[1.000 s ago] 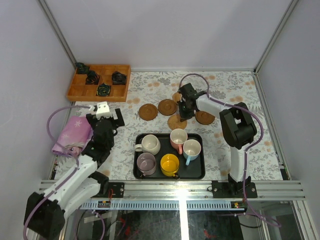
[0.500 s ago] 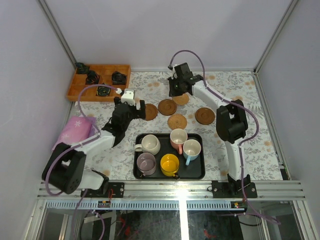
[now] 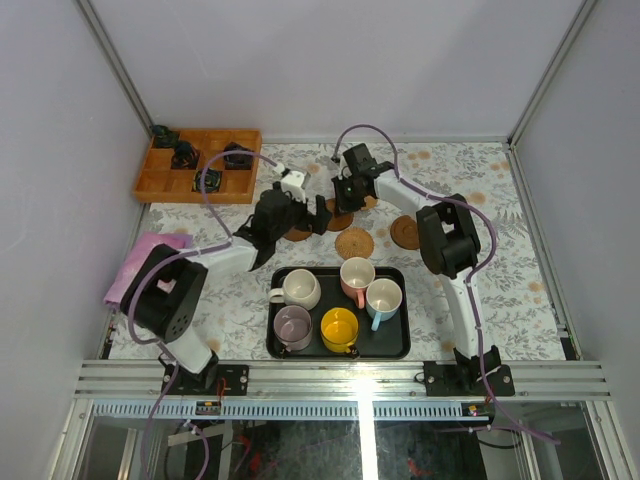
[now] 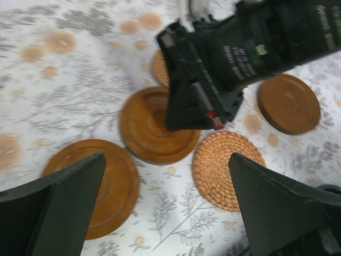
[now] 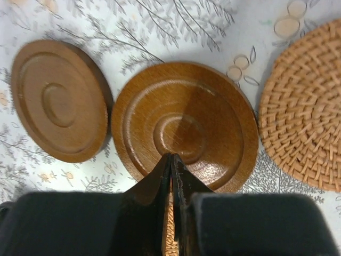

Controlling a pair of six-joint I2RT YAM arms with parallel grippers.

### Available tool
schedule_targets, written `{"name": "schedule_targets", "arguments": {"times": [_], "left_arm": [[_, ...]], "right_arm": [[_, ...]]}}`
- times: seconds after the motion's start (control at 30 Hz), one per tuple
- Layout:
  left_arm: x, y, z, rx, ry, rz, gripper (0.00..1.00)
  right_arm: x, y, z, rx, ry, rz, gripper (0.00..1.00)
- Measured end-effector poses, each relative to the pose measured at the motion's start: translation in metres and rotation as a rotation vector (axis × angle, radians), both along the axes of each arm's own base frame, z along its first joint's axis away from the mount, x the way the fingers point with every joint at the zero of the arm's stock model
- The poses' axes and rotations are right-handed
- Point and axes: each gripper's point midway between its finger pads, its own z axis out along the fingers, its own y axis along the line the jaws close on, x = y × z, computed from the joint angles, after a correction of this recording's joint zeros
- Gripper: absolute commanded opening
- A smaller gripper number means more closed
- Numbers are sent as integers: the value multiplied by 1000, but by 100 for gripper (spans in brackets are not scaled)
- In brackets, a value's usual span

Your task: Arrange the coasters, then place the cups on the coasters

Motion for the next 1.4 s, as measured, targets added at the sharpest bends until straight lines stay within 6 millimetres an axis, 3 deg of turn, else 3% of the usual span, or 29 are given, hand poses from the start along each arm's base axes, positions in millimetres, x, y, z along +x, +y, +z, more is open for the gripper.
{"name": "schedule_targets", "arguments": {"times": [0.2,0.47,0.6,1.03,1.27,1.4], "left_arm": [[-8,-41,-22,-11,61,-144,100],[-6,-65,-31,-6,92,-215,100],[-4,-70,-38,19,117,-241,100],[-36,-104,-56,36,242,-502,100],[-47,-108,-65,80,254,-548,100],[-60,-120,-69,107,247,-622,82]], "right_arm": [[-9,-20,-12,-28,73,-74,7],[-9,-99,-13,-54,122,-276,6],[-1,-123,-13,-77,112,-338,6],[-9,-151,-13,-172,67,-406,6],[-12,-163,-13,-192,67,-429,6],[-12,-163,-13,-194,67,-426,6]]}}
